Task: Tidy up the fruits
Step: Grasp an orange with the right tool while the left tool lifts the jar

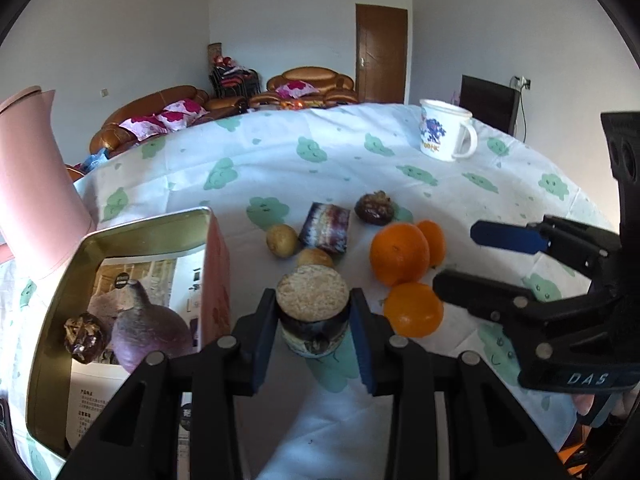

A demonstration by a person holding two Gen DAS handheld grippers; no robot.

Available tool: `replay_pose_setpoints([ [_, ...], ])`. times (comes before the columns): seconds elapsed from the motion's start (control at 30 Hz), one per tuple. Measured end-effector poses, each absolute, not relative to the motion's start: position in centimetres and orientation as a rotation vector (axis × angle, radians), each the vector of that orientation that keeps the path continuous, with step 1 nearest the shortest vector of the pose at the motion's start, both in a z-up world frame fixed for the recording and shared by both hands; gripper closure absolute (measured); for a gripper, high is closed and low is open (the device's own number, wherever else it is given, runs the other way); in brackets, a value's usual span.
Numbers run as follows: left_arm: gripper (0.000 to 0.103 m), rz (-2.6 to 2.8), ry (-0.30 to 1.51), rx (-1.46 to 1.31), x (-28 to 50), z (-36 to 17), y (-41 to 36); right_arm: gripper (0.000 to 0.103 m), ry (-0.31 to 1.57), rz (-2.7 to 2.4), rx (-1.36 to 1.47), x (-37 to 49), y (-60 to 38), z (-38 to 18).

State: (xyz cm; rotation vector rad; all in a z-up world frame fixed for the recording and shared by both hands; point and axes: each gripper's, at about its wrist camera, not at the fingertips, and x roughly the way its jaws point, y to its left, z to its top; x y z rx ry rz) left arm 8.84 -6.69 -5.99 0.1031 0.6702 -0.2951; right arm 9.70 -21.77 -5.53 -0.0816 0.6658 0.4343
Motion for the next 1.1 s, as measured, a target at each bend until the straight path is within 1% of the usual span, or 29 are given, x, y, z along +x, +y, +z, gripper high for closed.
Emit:
replay_pose_setpoints([
  [0.13,0.066,-0.29,0.605,0.05,8.1,-5.0,-5.7,0.039,0.726,0.477,-0.115,10.2,-19.9,-6.4],
  [0.2,0.066,-0.283,0.583,0.044,7.9,-4.6,-5.4,0.049,0.765,0.485,-0.129,10.5,-19.1,-6.9],
  [0.23,0.066,-0.278,0.577,0.04,7.9,-4.5,-5.2,0.05,0.781,0.487,-0.137,10.7,-18.9,-7.1],
  [0.3,0.066,-0.279,0.575,0.029,8.0,-4.6,-5.0,0.058,0.811,0.492,-0.151,11.1,-18.5,-7.5],
  [0.37,0.066,-0.279,0.58,0.021,8.1,-4.7,-4.9,0.063,0.827,0.5,-0.152,11.2,-18.3,-7.7],
  [0.5,0.066,-0.281,0.581,0.003,8.0,-4.9,-4.6,0.064,0.818,0.516,-0.154,10.9,-18.3,-7.6],
  [0.77,0.066,-0.272,0.558,-0.003,7.5,-4.7,-4.4,0.064,0.656,0.508,-0.156,9.1,-18.5,-5.5],
  [1.1,0.066,-0.25,0.517,-0.005,6.9,-4.3,-4.3,0.064,0.531,0.495,-0.145,8.1,-19.0,-4.2],
])
